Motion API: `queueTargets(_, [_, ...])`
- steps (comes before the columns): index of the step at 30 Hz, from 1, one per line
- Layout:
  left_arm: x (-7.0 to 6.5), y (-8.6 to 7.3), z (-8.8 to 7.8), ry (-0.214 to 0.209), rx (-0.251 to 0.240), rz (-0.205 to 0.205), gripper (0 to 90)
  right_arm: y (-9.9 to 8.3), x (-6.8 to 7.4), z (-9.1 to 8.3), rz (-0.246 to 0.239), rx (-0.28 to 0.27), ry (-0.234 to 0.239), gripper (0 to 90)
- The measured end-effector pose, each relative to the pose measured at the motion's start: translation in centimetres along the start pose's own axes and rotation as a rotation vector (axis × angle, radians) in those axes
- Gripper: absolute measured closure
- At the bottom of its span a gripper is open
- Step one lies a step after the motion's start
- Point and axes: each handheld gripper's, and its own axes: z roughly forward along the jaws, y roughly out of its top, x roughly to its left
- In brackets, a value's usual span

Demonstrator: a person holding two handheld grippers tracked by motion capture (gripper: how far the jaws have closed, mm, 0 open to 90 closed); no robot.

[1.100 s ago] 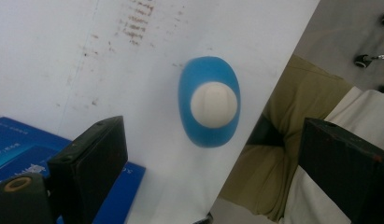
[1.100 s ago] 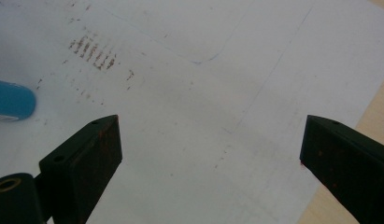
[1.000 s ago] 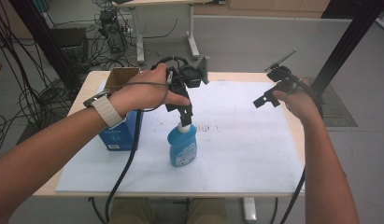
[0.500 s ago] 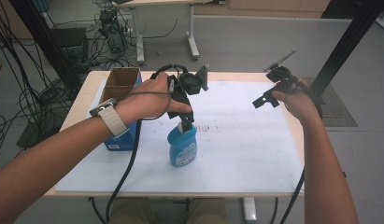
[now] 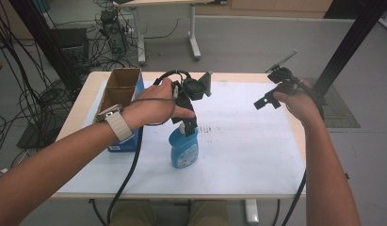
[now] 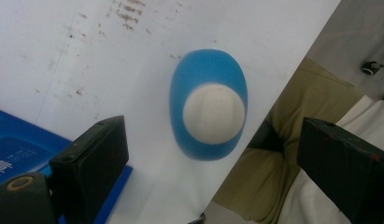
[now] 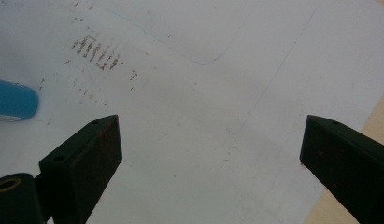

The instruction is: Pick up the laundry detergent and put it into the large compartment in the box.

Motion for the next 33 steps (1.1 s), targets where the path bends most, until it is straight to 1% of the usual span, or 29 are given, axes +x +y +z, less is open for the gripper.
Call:
queueTargets(12, [0.02,0.14,0.14,-0.007,0.007,0.000,9.6,-0.06,-0.05,-0.09,0.003,-0.002,0.000,5.4])
queueTargets(14, [0.14,0.18,0.12,-0.013,0.009,0.003,9.6,-0.04,-0.05,-0.10,0.002,-0.002,0.000,5.4])
queueTargets(15, [0.14,0.01,0.16,-0.013,0.000,-0.005,9.6,-0.04,-0.03,-0.11,0.005,-0.003,0.001,5.4])
queueTargets(17, [0.18,-0.02,0.18,-0.014,-0.001,-0.007,9.5,-0.04,-0.05,-0.08,0.003,-0.002,0.000,5.4])
queueTargets(21, [0.18,0.04,0.18,-0.013,0.004,-0.002,9.6,-0.01,-0.03,-0.04,0.001,-0.001,0.001,5.4])
queueTargets(23, [0.17,-0.06,0.17,-0.014,-0.002,-0.009,9.5,-0.02,-0.04,-0.08,0.001,-0.002,0.001,5.4])
queueTargets(33, [0.27,-0.14,0.10,-0.017,-0.006,-0.006,9.5,0.01,0.03,-0.20,0.002,-0.003,0.000,5.4])
